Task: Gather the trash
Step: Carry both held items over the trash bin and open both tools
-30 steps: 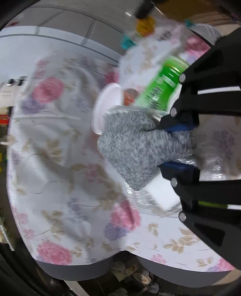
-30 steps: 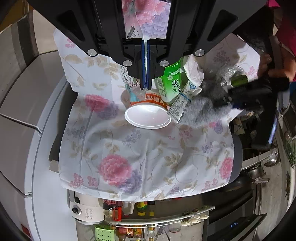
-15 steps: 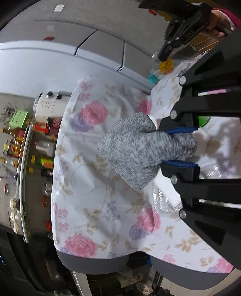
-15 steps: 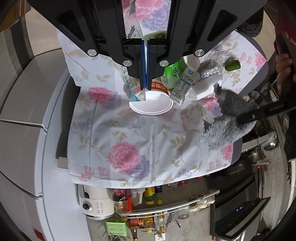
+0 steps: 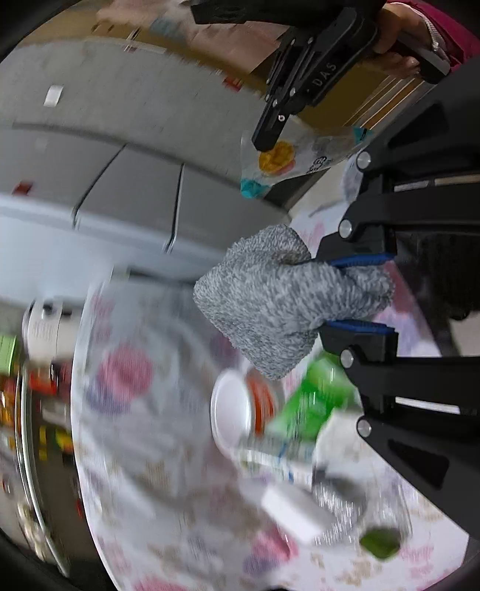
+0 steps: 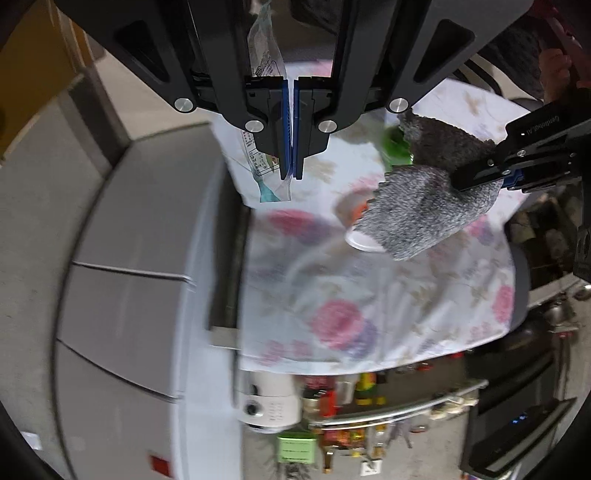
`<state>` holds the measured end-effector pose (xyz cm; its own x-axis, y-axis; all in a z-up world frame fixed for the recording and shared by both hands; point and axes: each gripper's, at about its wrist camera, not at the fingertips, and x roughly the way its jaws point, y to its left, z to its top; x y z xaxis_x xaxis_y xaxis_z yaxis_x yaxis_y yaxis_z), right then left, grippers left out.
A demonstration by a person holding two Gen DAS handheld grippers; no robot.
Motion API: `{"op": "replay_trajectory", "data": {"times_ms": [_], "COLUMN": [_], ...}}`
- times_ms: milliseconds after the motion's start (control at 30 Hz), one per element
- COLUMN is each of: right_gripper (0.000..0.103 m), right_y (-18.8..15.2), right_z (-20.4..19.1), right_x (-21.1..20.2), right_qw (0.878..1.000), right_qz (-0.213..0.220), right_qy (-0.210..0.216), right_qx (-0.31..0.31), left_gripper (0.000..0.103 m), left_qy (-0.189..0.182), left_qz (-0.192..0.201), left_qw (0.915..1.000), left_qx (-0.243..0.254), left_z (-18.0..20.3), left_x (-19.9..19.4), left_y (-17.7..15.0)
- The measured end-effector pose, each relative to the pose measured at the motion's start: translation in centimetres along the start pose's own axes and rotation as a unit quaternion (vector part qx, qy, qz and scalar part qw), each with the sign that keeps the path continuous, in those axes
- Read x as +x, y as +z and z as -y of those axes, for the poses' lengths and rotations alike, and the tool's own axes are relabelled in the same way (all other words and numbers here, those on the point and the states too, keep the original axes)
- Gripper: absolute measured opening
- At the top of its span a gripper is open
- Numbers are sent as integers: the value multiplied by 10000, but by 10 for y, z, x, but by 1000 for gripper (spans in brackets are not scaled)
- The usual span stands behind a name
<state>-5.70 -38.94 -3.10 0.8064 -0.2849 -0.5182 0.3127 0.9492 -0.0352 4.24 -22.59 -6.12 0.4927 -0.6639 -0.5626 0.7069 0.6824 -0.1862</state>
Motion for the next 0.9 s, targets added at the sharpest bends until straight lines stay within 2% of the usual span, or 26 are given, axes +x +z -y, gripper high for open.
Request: {"op": "replay_trajectory", "data": {"times_ms": [167, 367, 467, 567, 700, 800, 900], "right_gripper": [1, 1, 1, 1, 1, 1, 2], "right_y": [-24, -52, -70, -91, -118, -136, -152], "right_z": [41, 81, 99, 117, 142, 159, 177], "right_x": [-25, -61, -70, -67, -53, -36, -13], "right_qw": [9981, 9920, 9887, 9854, 9815, 9798, 9770], "right_qz": [-45, 10, -47, -190, -223, -302, -501], "right_qy": [-509, -1074, -1265, -1328, -1283, -1186, -1103], "right_qx": [356, 657, 805, 1048, 1404, 1582, 1753], "left_gripper": [22, 22, 22, 22, 22, 23, 23], "left_qy": [-486, -789, -926, -1049, -1187, -1216, -1328], "left_qz": [-28, 25, -137, -391, -579, -571, -799], "left_qw": [9978, 9942, 9912, 9865, 9832, 9811, 9778], "left_qx": [454, 728, 937, 1198, 1262, 1390, 1410], "left_z": [52, 97, 121, 148, 173, 188, 202], "left_x": [17, 28, 40, 59, 88, 109, 138], "left_y": [-12, -22, -29, -43, -55, -61, -69]}}
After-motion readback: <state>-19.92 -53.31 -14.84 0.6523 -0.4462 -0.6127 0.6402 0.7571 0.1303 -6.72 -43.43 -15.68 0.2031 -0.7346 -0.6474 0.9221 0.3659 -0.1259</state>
